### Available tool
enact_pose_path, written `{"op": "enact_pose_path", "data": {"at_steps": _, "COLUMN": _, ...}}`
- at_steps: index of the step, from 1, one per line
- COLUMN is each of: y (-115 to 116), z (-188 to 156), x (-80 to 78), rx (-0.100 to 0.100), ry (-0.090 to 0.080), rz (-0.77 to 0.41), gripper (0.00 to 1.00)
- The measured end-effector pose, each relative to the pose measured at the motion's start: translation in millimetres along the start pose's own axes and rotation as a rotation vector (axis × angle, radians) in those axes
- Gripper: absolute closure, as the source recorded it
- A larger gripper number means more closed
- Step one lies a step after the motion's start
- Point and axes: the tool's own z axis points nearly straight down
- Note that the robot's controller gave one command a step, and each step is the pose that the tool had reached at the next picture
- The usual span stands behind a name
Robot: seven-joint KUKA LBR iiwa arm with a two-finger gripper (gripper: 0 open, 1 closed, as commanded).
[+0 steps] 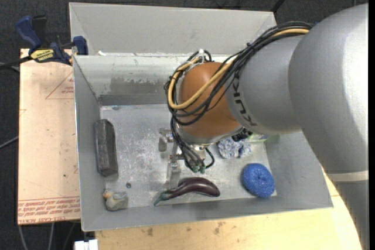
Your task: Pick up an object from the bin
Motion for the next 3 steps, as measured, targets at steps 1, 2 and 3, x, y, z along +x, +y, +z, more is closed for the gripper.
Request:
{"op": "enact_pose_path", "data": {"at_steps": 1, "y": -40.2, "z": 5.3, "x": 15.1, "rx": -0.004, "ry": -0.003, "rz": -0.053, "gripper": 0.00}}
{"op": "enact_pose_path", "data": {"at_steps": 2, "y": -78.9, "z": 15.6, "x": 17.5, "rx": -0.001, "ry": -0.005, "rz": 0.056, "gripper": 0.00}}
{"op": "enact_pose_path", "data": {"at_steps": 3, "y": -93.4, "z": -2.2, "x": 12.5, "rx": 0.000, "ry": 0.002, "rz": 0.025, "gripper": 0.00}}
